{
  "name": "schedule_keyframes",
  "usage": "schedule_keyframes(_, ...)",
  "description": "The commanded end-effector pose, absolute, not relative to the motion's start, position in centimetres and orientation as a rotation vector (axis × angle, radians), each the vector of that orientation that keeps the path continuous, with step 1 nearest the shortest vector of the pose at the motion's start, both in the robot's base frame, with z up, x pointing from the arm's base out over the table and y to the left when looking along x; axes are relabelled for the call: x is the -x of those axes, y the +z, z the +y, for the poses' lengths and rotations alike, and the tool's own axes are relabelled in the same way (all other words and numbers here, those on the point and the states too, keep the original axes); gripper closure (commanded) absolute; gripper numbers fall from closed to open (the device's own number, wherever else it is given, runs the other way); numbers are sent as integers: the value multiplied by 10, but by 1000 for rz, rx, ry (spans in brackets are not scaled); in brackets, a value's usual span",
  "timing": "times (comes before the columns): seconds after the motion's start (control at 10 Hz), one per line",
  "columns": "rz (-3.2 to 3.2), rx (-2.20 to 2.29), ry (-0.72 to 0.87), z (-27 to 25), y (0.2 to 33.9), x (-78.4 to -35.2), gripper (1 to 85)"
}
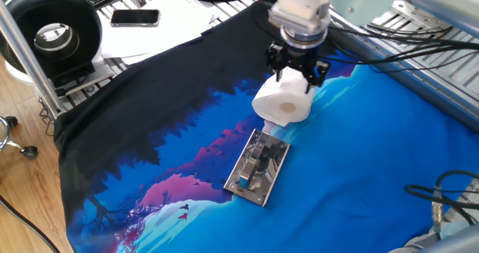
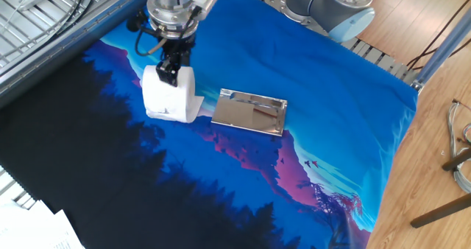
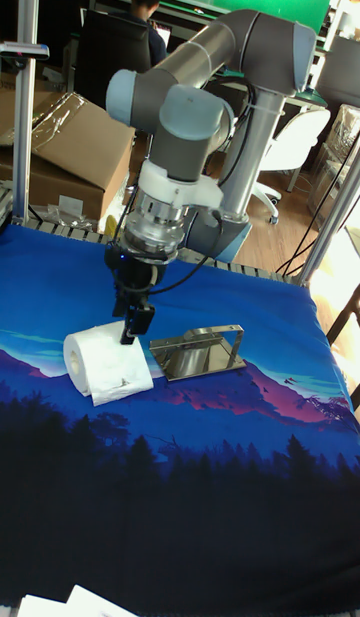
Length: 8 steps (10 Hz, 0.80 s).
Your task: Take the roll of paper down from the shelf
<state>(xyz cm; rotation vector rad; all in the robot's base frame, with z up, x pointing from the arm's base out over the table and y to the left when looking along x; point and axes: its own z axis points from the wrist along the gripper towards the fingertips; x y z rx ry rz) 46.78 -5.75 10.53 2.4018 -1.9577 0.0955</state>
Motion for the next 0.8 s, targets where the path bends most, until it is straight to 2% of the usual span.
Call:
schedule_keyframes(0.0, -2286, -2117, 112, -21, 134, -473, 643)
schedule_keyframes(0.1, -2355, -2054, 152, -15, 139, -479, 800)
schedule_keyframes(0.2, -2437, -2014, 120, -1, 140, -482, 837)
schedule_keyframes(0.5, -2774, -1707, 40, 20, 142, -491, 837)
schedule_keyframes(0.7, -2803, -1671, 22, 22, 140, -493, 837)
